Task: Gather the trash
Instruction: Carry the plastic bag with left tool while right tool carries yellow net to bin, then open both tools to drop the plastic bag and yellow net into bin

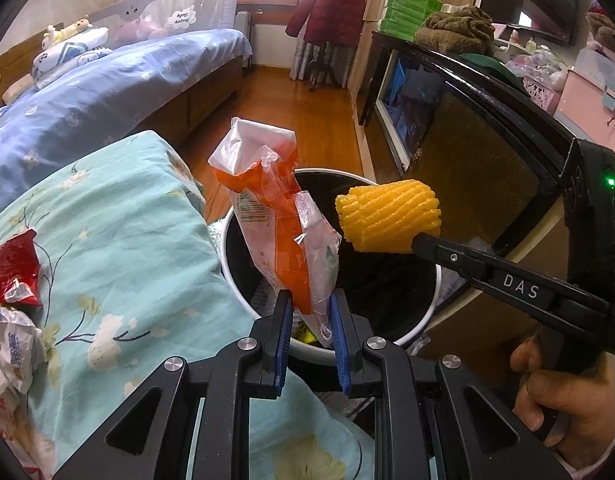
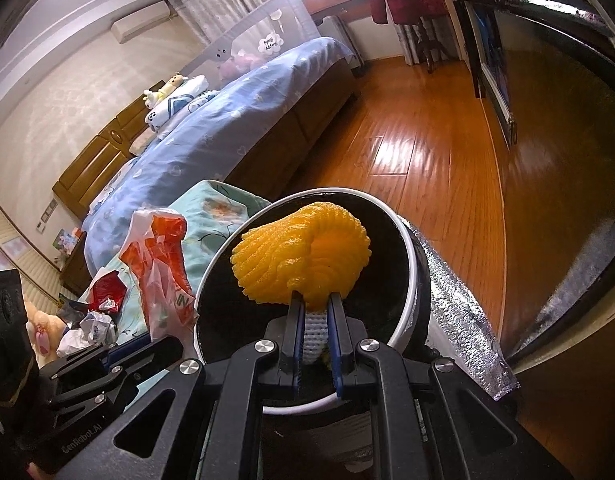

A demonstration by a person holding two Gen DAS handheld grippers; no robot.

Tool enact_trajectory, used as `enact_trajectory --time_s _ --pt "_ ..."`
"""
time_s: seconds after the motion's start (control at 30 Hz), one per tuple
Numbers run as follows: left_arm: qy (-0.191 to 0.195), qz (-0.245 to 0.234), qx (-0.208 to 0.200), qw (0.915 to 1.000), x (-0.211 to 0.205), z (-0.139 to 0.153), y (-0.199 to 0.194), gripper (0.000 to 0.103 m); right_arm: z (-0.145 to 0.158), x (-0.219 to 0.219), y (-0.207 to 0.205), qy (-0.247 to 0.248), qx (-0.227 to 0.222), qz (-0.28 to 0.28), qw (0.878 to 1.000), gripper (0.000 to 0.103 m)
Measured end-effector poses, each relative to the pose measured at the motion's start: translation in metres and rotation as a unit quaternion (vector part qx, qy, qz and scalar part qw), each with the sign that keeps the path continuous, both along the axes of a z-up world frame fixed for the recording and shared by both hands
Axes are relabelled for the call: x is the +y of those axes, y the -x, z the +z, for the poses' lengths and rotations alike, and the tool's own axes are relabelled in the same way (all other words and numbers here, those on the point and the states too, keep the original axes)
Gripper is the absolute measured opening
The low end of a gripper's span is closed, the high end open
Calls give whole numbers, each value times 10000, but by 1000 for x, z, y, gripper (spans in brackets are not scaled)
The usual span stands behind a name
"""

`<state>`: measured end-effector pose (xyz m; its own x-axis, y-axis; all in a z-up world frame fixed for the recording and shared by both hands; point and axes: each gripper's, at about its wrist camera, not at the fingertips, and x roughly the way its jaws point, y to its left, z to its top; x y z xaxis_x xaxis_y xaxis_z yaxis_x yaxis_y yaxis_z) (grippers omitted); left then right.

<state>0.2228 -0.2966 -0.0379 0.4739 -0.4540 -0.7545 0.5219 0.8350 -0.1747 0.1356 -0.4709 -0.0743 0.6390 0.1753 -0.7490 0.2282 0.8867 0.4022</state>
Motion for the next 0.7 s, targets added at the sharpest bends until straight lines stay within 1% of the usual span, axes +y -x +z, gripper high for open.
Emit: enact_trajectory --time_s 0.07,0.1,0.13,0.17,0.2,0.23,0.27,0.3,0.33,0.43,0.47,0.5,0.53,0.6,0.7 --pt "-4 -5 6 10000 -2 0 0 19 0 -1 -2 3 19 2 10000 12" --pt "1 -4 9 10000 -3 1 0 20 0 -2 -2 -1 23 -6 10000 16" --pt "-1 4 0 10000 -3 1 1 21 0 -3 -2 -11 29 -31 10000 16" --pt "-7 23 -25 10000 -2 2 2 22 -1 -4 -3 -41 34 -56 10000 20" --pt "-13 37 -43 10000 -2 2 3 25 -2 -4 -2 -63 53 -73 9999 27" --pt "-17 53 -53 10000 -1 2 5 31 -2 -4 -2 -84 60 -85 9999 31" --pt "-11 65 -66 10000 0 2 6 35 -3 -4 -1 -96 56 -92 9999 38" --pt "-16 91 -81 9999 1 2 7 43 -2 -3 0 -108 44 -88 9999 45" --pt "-19 135 -99 9999 3 2 10 50 -2 -2 1 -122 23 -70 9999 48" --pt "6 217 -93 9997 11 0 16 54 1 1 3 -118 -19 -31 9999 63" --pt "25 263 -80 9996 15 -1 20 55 3 4 5 -108 -44 -28 9999 73" --pt "25 325 -67 9994 19 -1 22 60 4 5 6 -104 -80 -22 9999 81" --pt "36 394 -62 9992 24 -2 25 63 6 8 8 -96 -121 -19 9999 82" --pt "101 494 -65 9987 35 -2 34 63 9 15 12 -93 -182 21 9998 87" --pt "51 671 -88 9977 50 -4 49 67 11 24 16 -141 -231 84 9996 89"
